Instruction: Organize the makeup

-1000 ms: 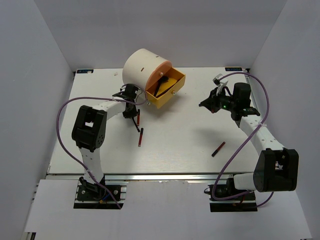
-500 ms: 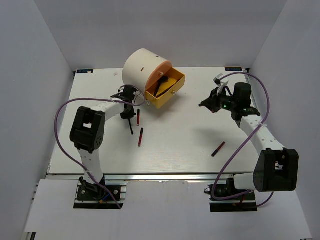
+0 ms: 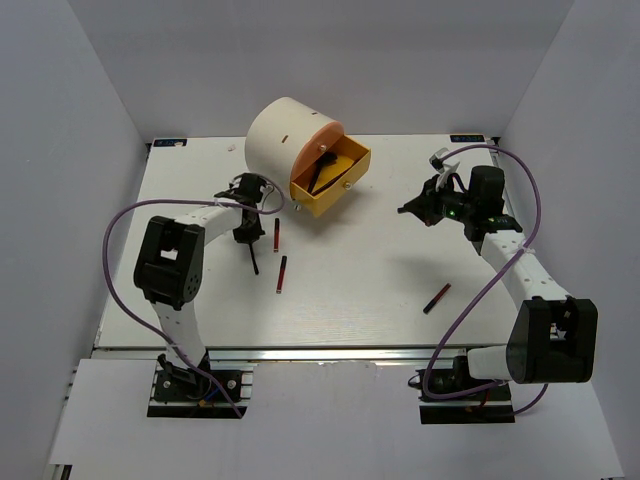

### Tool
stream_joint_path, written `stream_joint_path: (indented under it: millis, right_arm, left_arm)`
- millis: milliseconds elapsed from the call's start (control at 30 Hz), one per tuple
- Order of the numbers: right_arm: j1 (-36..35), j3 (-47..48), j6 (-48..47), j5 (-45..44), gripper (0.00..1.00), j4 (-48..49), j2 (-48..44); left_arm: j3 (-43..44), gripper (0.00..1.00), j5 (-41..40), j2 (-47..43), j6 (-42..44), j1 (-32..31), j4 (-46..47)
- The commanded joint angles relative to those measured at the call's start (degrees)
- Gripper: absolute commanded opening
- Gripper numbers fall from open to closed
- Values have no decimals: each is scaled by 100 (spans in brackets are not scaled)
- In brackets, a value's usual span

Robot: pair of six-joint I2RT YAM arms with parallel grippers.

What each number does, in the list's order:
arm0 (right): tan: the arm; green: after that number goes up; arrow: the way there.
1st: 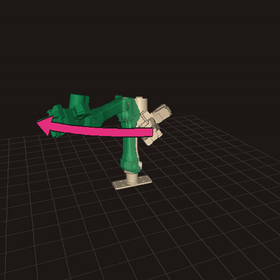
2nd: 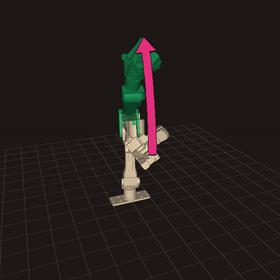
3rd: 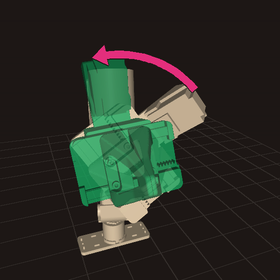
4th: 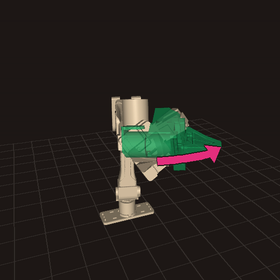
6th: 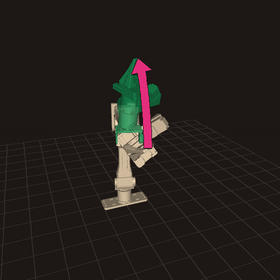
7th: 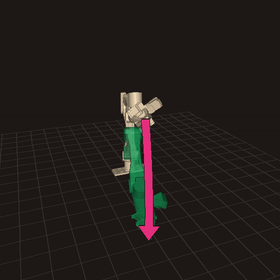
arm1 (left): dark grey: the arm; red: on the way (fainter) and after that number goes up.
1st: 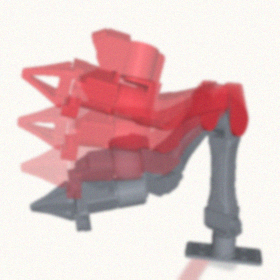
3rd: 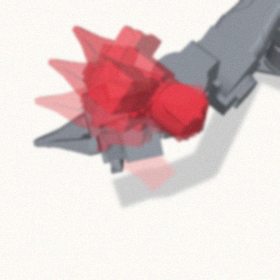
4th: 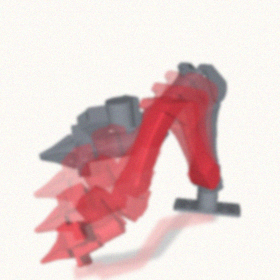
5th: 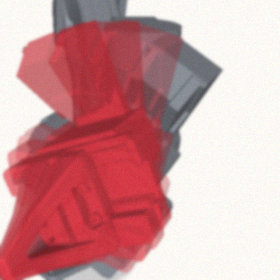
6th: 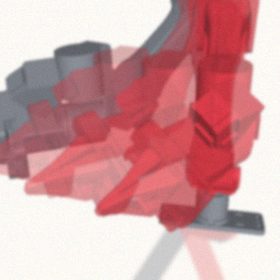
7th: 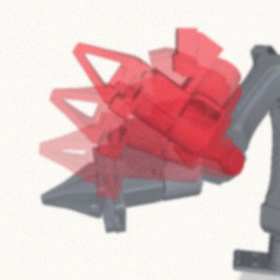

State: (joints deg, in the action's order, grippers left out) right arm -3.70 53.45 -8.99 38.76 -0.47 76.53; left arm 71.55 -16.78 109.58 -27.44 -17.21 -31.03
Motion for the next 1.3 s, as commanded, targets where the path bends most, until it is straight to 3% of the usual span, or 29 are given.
stream_joint_path:
  millis: [0,433,600,767,1100,1267]
  right_arm:
    - [45,-54,21,52,2,117,-200]
    - [54,-10,56,114,2,126,-130]
    - [54,51,29,131,2,73,-103]
    - [54,95,47,202,2,73,-68]
    - [54,86,-6,254,2,73,-182]
    - [54,104,3,255,2,91,-174]
  left_arm:
    - [-168,0,191,-445,72,69,-563]
    - [-800,0,1395,-2948,274,-1,263]
    - [-354,0,1503,-3505,739,-861,984]
    - [1058,0,1501,-2744,1469,-1591,1169]
    - [3617,0,1397,-476,3348,-1970,933]
    - [4130,0,975,62,3912,-2111,922]
